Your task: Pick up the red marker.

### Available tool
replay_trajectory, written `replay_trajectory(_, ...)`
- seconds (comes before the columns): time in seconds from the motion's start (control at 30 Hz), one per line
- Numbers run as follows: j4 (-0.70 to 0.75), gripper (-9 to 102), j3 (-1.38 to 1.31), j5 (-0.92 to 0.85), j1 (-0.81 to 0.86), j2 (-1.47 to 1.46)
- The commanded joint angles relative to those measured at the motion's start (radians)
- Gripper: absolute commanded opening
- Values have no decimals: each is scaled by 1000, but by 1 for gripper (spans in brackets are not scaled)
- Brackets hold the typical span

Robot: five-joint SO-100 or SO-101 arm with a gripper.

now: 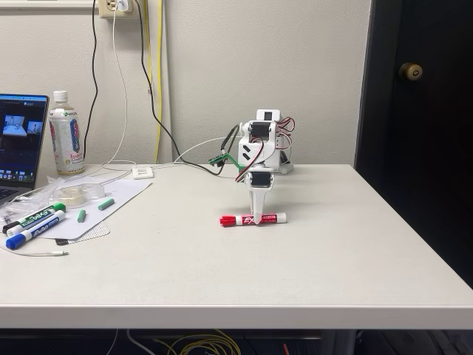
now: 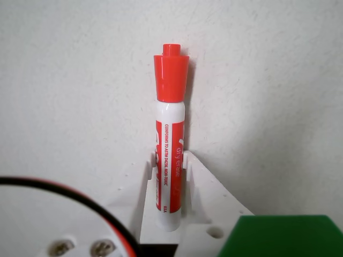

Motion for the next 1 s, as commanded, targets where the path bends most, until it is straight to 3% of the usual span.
replay_trajectory(0.0,-2,0,-57,5,-8,11)
replay_trajectory(0.2,129,0,-178,-20,3,26)
replay_trajectory(0.4,268,0,-166,-17,12,230)
replay_trajectory(0.77,272,0,491,-12,15,1092)
replay_trajectory(0.97,270,0,696,-11,3,1447)
